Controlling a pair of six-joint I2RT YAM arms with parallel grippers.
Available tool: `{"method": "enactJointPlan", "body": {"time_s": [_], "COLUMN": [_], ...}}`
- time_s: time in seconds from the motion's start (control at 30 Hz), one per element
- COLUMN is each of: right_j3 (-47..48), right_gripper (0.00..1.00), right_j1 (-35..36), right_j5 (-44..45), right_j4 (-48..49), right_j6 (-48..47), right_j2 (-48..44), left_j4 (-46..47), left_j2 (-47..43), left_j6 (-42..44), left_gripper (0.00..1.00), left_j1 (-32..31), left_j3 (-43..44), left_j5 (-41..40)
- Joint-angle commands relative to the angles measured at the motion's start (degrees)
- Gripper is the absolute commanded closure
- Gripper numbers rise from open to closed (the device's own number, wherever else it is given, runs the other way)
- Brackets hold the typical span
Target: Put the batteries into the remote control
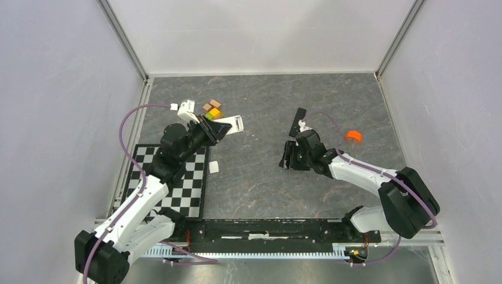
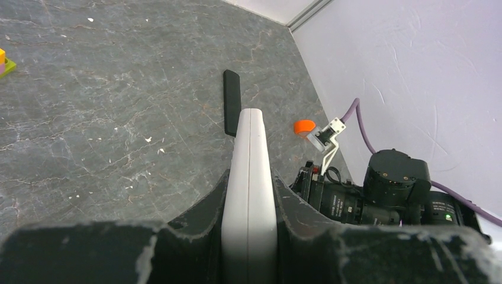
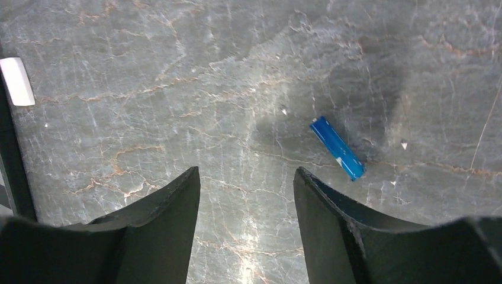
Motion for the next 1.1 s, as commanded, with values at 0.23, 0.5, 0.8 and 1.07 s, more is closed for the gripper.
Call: {"method": "enactJointPlan", "body": {"time_s": [0.23, 0.5, 0.8, 1.07], "right_j3": [-3.53, -2.17, 2.20, 3.30], "right_gripper": [0.38, 0.39, 0.40, 0.55], "right_j1": [-6.13, -7.71, -7.67, -6.27], "right_j5": [-1.05, 1.37, 10.46, 15.10], "right_j4": [2.62, 3.17, 1.49, -0.93], "right_j6": [3.93, 1.81, -0.68, -5.76], "right_j2": [0.68, 4.52, 9.80, 11.19], "left_j4": [1.27, 1.36, 1.45, 1.45], "left_j2": [0.18, 0.59, 1.29, 1.64], "left_j6": [2.50, 2.58, 2.76, 2.95], "left_gripper": [0.98, 0.98, 0.98, 0.98], "left_j1": [0.18, 0.16, 0.25, 0.30], "left_j3": [0.26, 0.37, 0.73, 0.85], "left_j5": [-0.08, -0.23, -0.25, -0.59]}}
